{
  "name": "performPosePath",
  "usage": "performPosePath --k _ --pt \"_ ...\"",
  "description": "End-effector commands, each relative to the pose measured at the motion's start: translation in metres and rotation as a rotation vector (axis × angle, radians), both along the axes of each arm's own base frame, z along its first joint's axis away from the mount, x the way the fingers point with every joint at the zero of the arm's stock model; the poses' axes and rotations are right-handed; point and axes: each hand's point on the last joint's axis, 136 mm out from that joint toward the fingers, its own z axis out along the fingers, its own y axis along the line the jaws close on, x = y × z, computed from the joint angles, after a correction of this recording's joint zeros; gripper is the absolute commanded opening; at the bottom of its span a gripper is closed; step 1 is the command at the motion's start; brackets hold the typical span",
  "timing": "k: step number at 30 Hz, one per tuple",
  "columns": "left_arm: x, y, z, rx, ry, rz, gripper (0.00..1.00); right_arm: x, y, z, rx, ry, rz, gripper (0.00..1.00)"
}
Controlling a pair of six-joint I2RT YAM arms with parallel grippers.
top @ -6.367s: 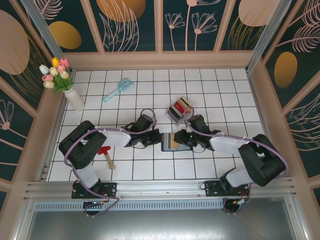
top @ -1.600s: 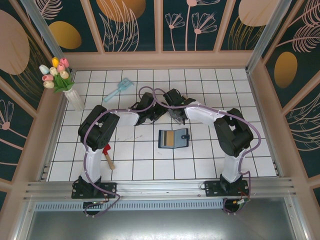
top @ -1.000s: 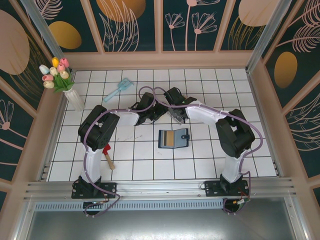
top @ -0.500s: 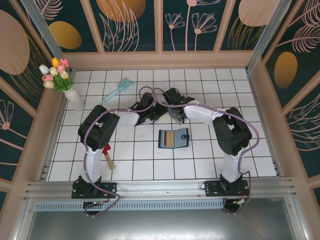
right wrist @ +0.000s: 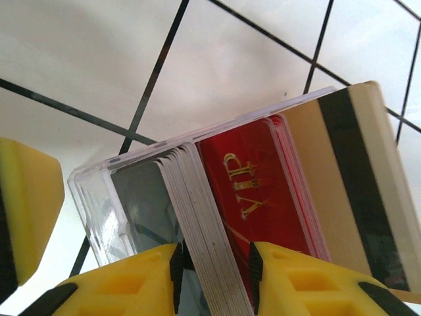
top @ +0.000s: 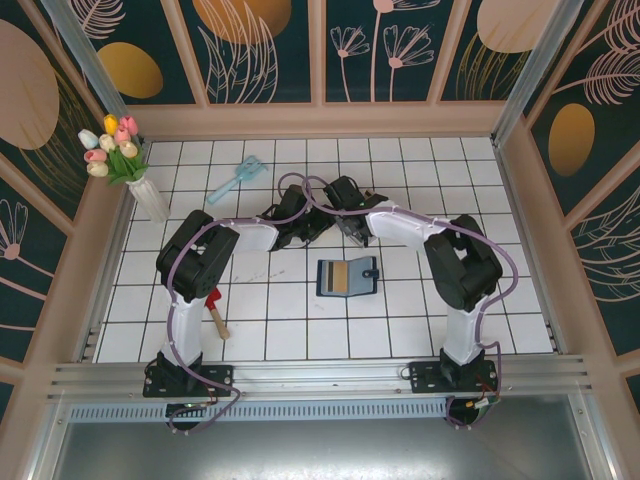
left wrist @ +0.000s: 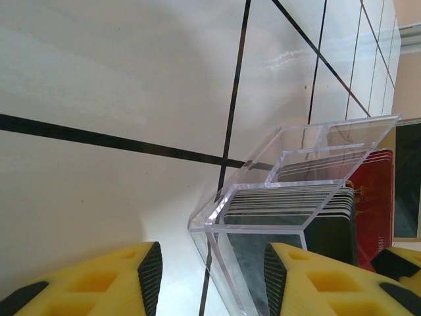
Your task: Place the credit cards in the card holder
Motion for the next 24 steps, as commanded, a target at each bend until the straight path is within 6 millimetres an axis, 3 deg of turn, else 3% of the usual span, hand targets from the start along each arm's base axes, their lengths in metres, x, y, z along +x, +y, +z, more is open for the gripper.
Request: performPosePath --k 1,7,12,24 --pt "0.003 -0.005 0.005 -0.014 -0.025 -0.023 0.48 0.003 -0.003 0.029 0.003 -0.078 -0.007 0.34" --pt "0.002 -0.004 0.005 -0.016 -0.025 -0.021 0.48 0.002 -0.007 0.022 -0.009 -0.058 -0.013 0.30" --pt "0.002 0.000 0.011 -0.013 -0.040 -0.009 0.48 -0.008 0.015 0.017 0.104 0.020 0.071 0.37" --pt "0.001 0.008 0.008 0.016 -0.029 0.030 0.49 0.002 -0.005 -0.017 -0.041 0.035 -0.001 0.39"
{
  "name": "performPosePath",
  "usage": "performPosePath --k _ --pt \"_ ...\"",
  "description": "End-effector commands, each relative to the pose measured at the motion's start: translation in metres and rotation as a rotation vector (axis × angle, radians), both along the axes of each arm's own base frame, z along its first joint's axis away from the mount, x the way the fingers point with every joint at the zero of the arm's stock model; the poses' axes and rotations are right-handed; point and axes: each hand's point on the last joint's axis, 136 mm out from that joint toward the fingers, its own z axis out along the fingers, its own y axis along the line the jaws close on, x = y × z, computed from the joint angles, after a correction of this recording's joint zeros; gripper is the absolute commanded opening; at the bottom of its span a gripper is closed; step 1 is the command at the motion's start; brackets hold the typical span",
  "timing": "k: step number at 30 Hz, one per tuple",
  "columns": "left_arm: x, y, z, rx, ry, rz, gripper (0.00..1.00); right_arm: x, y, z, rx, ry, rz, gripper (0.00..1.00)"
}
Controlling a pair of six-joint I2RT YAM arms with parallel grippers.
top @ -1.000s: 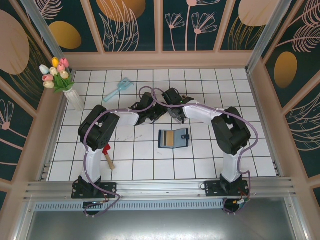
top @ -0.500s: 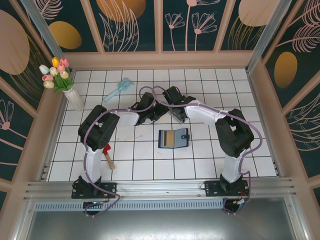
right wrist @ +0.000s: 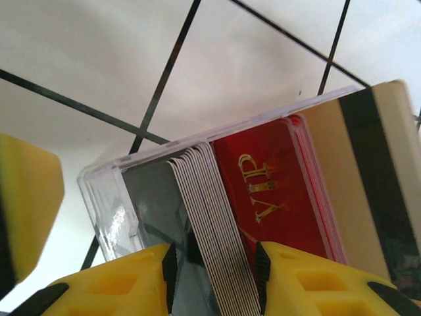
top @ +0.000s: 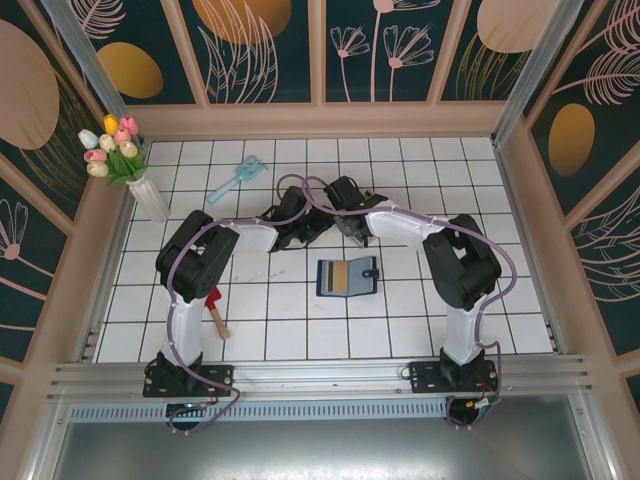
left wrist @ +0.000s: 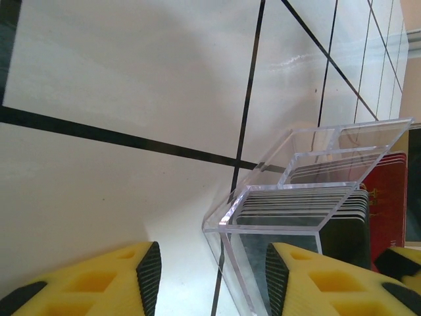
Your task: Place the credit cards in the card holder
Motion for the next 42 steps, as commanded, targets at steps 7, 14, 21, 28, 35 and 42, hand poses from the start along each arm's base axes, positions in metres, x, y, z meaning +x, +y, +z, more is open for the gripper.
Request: performPosePath --k 7,14,21,28,35,42 --pt "0.003 0.002 0.014 -0.007 -0.035 0.007 0.49 0.008 -0.014 0.013 -0.067 -0.064 -0.051 0.35" --pt "0.003 -0.001 0.013 -0.015 -0.032 -0.003 0.49 0.009 -0.016 0.030 -0.054 -0.102 -0.054 0.35" --pt "0.002 0.000 0.013 -0.015 -0.031 -0.002 0.49 0.010 -0.019 0.032 -0.050 -0.103 -0.060 0.29" --pt "0.003 -0.002 0.012 -0.016 -0.027 -0.007 0.49 0.010 -0.018 0.029 -0.028 -0.084 -0.054 0.17" --pt "0.002 -0.002 0.009 -0.013 -0.021 -0.011 0.49 0.010 -0.016 0.032 -0.008 -0.077 -0.049 0.04" --pt "0.002 -0.002 0.011 -0.012 -0.026 -0.013 0.49 0.006 -0.007 0.042 0.055 -0.055 -0.037 0.01"
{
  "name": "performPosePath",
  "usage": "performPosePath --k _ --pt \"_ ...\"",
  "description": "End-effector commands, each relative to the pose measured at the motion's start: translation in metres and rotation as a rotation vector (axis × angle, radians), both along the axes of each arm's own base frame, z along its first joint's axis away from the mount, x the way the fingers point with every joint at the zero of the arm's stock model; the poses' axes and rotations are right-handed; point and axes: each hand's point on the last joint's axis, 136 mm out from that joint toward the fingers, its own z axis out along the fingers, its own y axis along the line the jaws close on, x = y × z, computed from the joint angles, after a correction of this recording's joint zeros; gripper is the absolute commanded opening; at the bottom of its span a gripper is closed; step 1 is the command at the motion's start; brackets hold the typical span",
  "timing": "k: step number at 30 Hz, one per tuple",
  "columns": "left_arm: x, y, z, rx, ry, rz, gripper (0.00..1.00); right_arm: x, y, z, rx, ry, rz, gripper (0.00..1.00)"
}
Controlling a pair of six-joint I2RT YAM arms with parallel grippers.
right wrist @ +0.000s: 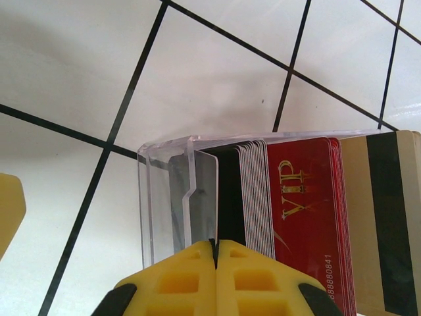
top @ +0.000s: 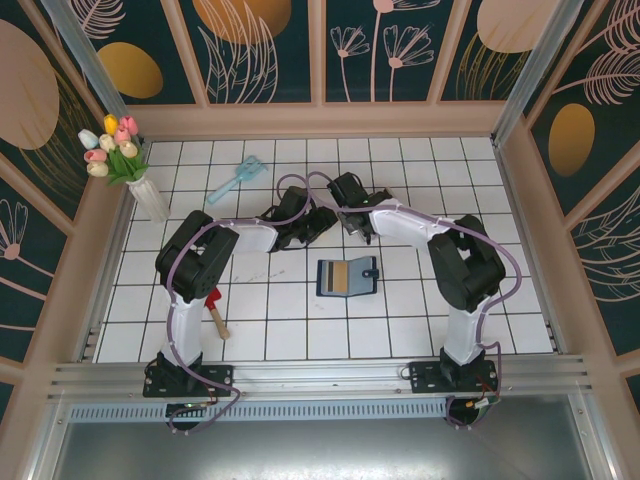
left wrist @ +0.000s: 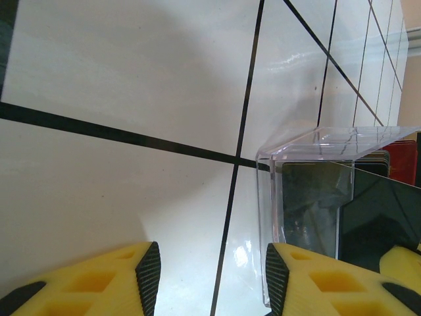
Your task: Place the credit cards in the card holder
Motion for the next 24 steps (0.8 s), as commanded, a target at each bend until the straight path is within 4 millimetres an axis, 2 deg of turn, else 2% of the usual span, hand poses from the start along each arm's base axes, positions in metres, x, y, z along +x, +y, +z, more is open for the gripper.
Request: performPosePath --k 1,4,10,15,18,21,22,24 --pt "0.003 -0.001 0.011 -0.006 -0.030 -0.007 0.49 0.000 0.003 0.027 0.061 -0.013 -0.005 0.01" --pt "0.002 0.000 0.017 -0.008 -0.045 -0.008 0.49 0.000 0.004 0.036 0.092 -0.006 -0.019 0.00" --pt "-0.002 0.007 0.042 -0.023 -0.104 -0.003 0.51 -0.010 0.010 0.069 0.227 -0.012 -0.032 0.00" --pt "-0.011 0.015 0.077 -0.077 -0.187 0.010 0.56 -0.019 0.019 0.107 0.398 -0.031 -0.030 0.00" --pt "-0.014 0.016 0.105 -0.122 -0.251 0.003 0.59 -0.025 0.023 0.128 0.533 -0.034 -0.022 0.00" --pt "-0.027 0.018 0.117 -0.170 -0.286 -0.020 0.64 -0.034 0.021 0.144 0.723 -0.019 -0.018 0.00" --pt "-0.032 0.017 0.136 -0.214 -0.325 -0.037 0.66 -0.037 0.016 0.149 0.800 -0.009 -0.017 0.00" --pt "-0.041 0.011 0.151 -0.272 -0.358 -0.086 0.68 -0.044 0.013 0.158 0.933 0.016 0.004 0.00"
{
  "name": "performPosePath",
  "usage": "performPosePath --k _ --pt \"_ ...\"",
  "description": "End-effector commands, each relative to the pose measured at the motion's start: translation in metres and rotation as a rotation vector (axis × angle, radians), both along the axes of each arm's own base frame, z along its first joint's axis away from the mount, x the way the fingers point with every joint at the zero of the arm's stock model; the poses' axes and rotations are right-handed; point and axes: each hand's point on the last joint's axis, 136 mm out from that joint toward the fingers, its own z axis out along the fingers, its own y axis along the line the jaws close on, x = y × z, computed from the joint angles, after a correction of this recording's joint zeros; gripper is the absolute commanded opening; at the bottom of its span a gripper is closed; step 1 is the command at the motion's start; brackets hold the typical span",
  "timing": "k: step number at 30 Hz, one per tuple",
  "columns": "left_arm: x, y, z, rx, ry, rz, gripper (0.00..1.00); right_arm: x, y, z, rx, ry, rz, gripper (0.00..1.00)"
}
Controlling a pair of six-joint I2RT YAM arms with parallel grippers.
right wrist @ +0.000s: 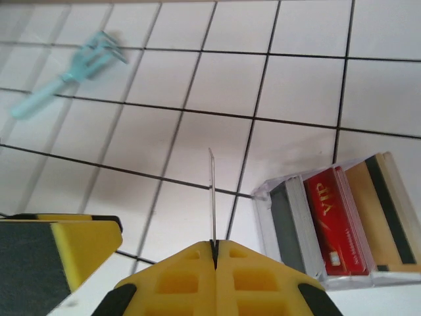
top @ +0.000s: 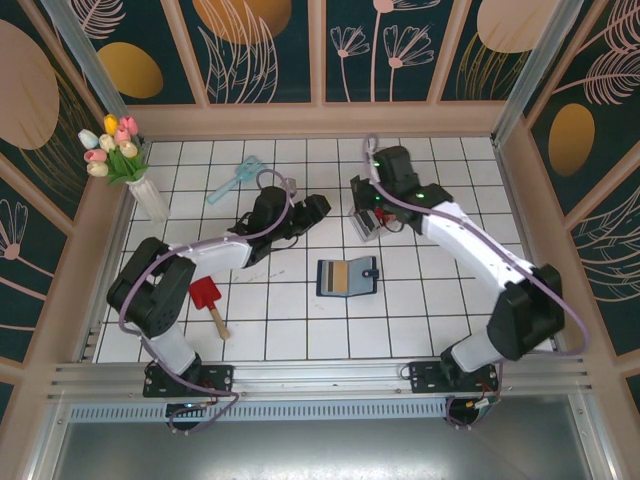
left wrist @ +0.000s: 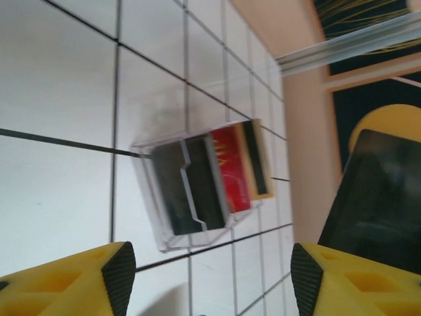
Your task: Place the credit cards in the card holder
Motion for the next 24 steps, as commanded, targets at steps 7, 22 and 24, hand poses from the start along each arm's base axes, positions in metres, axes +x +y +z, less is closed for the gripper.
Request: performPosePath --k 7,22,24 --pt "-0.031 -0.025 0.078 -0.281 -0.189 -0.227 0.70 -0.034 0.010 0.040 0.505 0.069 0.165 0.00" --pt "-0.041 -0.034 0.084 -0.339 -0.196 -0.307 0.58 -0.045 0.019 0.041 0.667 0.133 0.239 0.00" --pt "-0.041 -0.033 0.085 -0.341 -0.199 -0.304 0.49 -0.046 0.020 0.040 0.679 0.142 0.251 0.00"
